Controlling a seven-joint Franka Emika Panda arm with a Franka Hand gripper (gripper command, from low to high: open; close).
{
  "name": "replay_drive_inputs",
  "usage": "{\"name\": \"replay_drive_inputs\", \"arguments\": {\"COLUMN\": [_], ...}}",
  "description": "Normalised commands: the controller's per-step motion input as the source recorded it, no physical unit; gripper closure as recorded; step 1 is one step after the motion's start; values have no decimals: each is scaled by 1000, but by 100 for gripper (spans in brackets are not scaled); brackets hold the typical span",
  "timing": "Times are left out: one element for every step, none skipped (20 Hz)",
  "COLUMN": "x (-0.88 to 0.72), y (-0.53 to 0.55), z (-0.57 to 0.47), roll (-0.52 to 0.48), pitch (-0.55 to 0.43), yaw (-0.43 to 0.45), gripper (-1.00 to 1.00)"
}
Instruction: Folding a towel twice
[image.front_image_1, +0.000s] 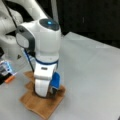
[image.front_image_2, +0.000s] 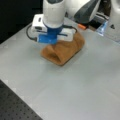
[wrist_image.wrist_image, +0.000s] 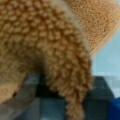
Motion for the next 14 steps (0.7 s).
{"name": "replay_drive_inputs", "arguments": {"x": [54,58,69,76,79,72,72,64,64,77,87,103,111,126], "y": [-158,-175,-188,-212,-230,-234,-246,-232,-228,-220,-205,-204,-201,-197], "z": [-251,-292,-303,-348,-360,-321,-334,-276,-232,-181,-134,-110,-91,-78], "roll": [159,206,237,254,260,262,250,232,244,242,229,229,213,212], "pitch": [-19,-56,-86,-106,-122,-138,-135,-129,-146,-143,-138,-131,-121,-116], "yaw": [-63,-86,-96,-96,-93,-85,-73,-59,-28,-2,8,32,32,39], "gripper": [100,100,100,100,100,100,100,100,100,100,100,100,100,100]}}
